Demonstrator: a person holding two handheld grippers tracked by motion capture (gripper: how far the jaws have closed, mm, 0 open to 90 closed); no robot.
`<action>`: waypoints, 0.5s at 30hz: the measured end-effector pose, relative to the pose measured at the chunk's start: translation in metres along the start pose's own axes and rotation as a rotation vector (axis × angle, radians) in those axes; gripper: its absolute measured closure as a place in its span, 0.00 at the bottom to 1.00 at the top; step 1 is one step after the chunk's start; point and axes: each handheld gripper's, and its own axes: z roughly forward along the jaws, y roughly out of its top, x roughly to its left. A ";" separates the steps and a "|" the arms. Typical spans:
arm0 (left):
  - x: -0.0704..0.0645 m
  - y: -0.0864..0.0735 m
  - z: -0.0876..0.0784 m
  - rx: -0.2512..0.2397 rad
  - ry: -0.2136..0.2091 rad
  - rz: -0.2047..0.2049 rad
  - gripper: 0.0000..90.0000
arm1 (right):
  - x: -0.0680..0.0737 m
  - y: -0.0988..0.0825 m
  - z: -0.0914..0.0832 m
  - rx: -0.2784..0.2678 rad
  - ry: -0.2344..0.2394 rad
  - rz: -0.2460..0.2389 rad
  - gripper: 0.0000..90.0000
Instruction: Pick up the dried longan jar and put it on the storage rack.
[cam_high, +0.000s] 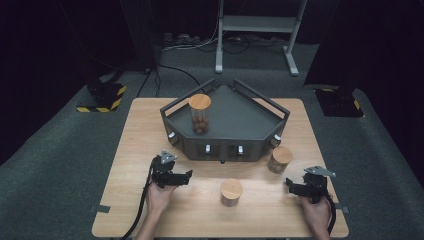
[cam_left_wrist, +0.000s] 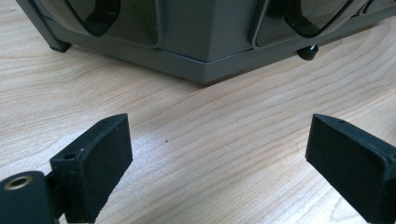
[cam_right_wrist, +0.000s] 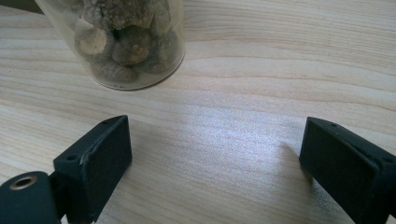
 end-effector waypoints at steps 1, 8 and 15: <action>0.000 -0.001 0.001 0.000 0.004 0.002 0.08 | 0.000 0.000 0.000 0.000 0.000 0.000 0.10; -0.001 -0.008 0.006 -0.008 0.011 -0.007 0.08 | 0.000 0.000 0.000 0.000 0.000 0.000 0.10; -0.003 -0.014 0.010 -0.001 0.019 0.005 0.08 | 0.000 0.000 0.000 0.000 -0.001 0.001 0.10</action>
